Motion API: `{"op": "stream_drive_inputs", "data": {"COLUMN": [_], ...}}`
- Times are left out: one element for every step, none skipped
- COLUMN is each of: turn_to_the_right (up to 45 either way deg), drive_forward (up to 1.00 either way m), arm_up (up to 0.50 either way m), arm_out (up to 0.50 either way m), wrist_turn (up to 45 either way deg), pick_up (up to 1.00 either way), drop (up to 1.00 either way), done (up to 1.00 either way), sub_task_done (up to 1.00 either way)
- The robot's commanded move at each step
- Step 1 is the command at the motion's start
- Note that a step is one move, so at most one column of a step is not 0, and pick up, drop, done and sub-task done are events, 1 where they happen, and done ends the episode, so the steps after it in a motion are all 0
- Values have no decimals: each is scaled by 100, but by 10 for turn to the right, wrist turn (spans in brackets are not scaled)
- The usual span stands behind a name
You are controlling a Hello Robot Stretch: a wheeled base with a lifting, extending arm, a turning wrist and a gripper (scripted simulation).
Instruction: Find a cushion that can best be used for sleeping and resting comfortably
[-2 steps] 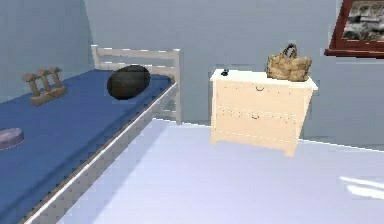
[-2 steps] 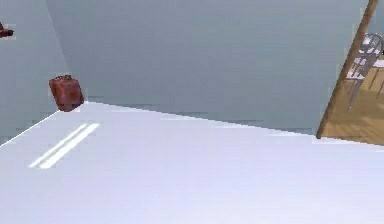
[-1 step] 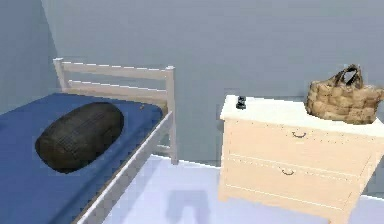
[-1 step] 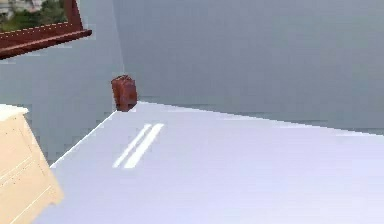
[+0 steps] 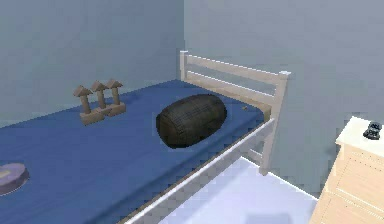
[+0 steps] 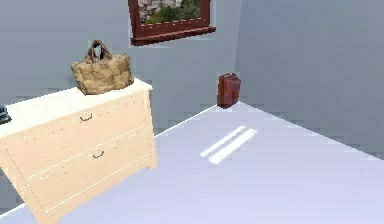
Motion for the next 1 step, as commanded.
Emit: {"op": "stream_drive_inputs", "data": {"turn_to_the_right": [0], "drive_forward": [0], "arm_up": [0], "arm_out": [0], "wrist_turn": [0], "pick_up": [0], "drop": [0], "done": [100], "sub_task_done": [0]}}
